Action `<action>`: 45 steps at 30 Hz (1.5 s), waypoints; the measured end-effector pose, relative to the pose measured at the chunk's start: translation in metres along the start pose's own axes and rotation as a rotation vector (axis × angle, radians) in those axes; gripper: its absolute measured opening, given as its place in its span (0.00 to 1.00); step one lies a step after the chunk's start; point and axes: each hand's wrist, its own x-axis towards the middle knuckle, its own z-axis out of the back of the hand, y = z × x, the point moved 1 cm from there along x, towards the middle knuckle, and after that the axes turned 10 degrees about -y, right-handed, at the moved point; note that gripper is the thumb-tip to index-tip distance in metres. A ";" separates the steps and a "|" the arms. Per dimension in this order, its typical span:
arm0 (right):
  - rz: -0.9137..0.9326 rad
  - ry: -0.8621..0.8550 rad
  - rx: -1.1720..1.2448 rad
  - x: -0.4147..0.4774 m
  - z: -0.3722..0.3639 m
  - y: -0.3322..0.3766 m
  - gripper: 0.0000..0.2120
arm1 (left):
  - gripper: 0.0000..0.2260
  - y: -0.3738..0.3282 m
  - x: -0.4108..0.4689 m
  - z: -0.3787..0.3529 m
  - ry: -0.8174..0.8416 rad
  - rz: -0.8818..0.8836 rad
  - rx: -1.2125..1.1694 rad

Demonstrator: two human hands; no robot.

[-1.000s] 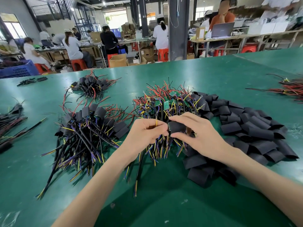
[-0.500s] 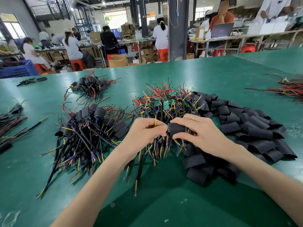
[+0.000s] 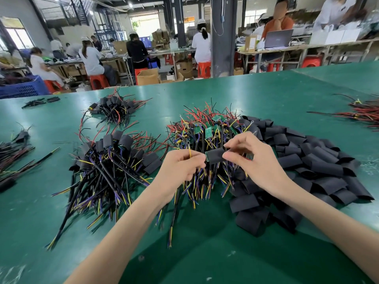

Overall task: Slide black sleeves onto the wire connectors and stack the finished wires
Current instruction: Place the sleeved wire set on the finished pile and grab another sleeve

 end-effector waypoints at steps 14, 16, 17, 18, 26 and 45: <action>-0.484 0.117 0.362 0.000 -0.005 -0.004 0.04 | 0.05 0.002 -0.005 -0.011 -0.027 -0.086 0.094; -0.567 0.126 0.419 0.001 -0.005 -0.003 0.04 | 0.05 0.002 -0.006 -0.011 -0.027 -0.107 0.127; -0.600 0.123 0.440 0.001 -0.005 -0.002 0.04 | 0.05 0.002 -0.006 -0.011 -0.031 -0.120 0.144; -0.627 0.115 0.457 0.001 -0.006 -0.001 0.03 | 0.05 0.002 -0.006 -0.012 -0.038 -0.135 0.159; -0.664 -0.013 0.424 0.000 -0.004 0.001 0.05 | 0.06 0.003 -0.010 -0.019 -0.136 -0.326 0.240; -0.158 -0.031 0.133 -0.006 -0.001 0.014 0.07 | 0.04 0.000 -0.017 -0.020 -0.274 -0.814 0.490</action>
